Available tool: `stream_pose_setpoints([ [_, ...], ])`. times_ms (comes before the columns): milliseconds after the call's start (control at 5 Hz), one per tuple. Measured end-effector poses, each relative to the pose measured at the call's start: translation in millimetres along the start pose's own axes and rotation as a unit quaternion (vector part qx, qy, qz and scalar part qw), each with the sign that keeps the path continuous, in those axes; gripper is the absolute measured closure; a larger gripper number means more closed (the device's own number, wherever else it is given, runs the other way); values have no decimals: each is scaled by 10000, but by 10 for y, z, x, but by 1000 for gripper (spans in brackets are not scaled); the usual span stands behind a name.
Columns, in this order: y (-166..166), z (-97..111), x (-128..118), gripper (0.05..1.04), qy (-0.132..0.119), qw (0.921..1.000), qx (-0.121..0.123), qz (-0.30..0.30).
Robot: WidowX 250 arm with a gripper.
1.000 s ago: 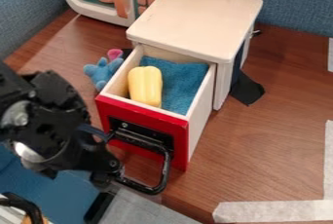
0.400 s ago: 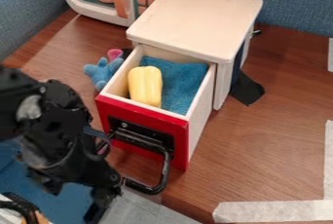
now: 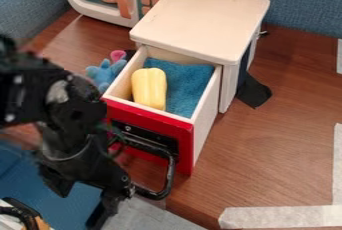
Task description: Close the drawer
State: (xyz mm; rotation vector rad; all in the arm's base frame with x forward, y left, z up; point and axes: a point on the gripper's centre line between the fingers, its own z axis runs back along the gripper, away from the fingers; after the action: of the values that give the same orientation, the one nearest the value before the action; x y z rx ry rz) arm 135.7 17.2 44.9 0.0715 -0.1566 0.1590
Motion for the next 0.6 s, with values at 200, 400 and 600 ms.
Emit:
stream_pose_setpoints([
  [200,-13,-39,60,83,100,9999,28,41],
  [400,-42,-73,82,83,263,9997,-12,15],
  [600,-56,-69,151,83,228,9997,-35,40],
])
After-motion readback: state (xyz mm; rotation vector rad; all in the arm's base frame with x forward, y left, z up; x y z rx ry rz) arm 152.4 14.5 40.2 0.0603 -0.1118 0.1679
